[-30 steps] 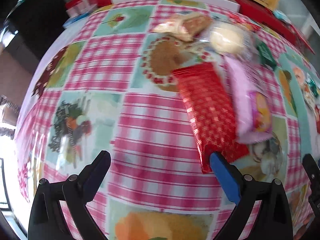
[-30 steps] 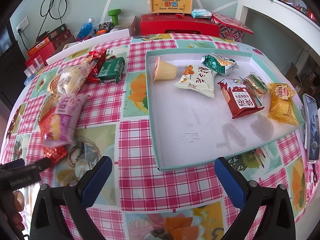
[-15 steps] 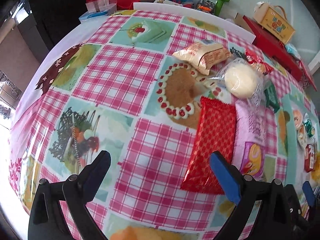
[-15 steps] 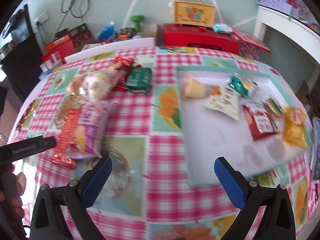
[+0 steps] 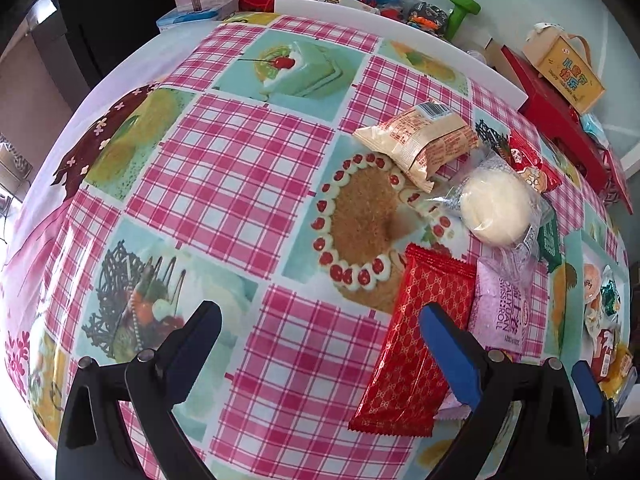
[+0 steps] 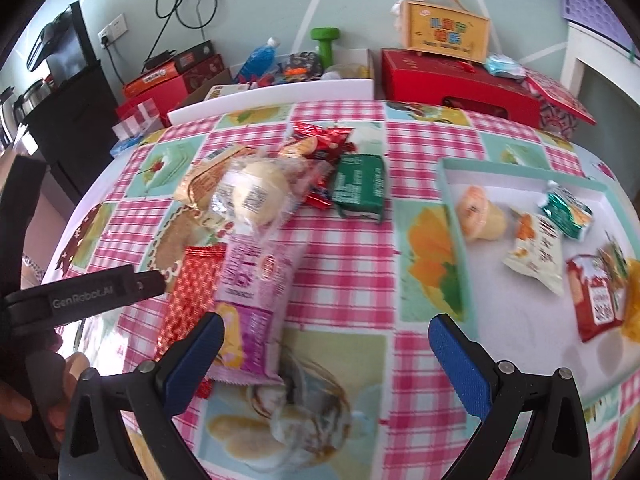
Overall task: Organize snacks
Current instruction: 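Grasp the red bar pack with the left gripper while the right grasps the pink roll bag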
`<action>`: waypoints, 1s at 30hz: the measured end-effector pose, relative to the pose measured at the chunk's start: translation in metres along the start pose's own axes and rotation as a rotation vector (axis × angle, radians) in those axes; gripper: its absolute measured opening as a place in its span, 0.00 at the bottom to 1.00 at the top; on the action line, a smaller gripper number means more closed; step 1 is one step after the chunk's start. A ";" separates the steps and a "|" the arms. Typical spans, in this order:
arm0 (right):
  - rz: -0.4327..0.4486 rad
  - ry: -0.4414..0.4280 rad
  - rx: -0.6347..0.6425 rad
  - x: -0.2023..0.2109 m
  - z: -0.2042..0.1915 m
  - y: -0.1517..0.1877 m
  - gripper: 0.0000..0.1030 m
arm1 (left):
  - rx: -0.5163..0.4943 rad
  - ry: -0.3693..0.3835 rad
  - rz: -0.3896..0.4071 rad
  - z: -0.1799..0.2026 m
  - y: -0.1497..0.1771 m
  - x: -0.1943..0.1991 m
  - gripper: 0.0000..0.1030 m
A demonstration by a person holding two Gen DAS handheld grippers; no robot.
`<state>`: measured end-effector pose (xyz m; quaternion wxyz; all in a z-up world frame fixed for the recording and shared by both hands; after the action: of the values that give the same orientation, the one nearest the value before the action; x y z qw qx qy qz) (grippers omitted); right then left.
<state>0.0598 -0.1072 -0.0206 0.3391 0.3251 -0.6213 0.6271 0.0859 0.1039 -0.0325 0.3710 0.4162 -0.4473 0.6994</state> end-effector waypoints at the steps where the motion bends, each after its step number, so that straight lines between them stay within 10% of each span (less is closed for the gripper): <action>1: 0.001 -0.002 0.006 -0.001 -0.004 -0.002 1.00 | 0.002 -0.001 -0.001 0.001 -0.001 -0.001 0.96; 30: -0.092 0.074 0.016 -0.042 -0.007 -0.003 0.83 | -0.052 0.101 -0.074 0.034 -0.020 -0.023 0.96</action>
<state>0.0864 -0.1015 -0.0540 0.3877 0.3328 -0.5878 0.6272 0.1206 0.0753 -0.0383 0.4293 0.3868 -0.4306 0.6933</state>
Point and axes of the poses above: each gripper's, at about its wrist camera, not at the fingertips, and x roughly against the way its jaws point, z to its right, y to its underside, the point moved 1 cm from there along -x, roughly the way its jaws point, and after that the axes turned 8 degrees about y, right-handed, at the moved point
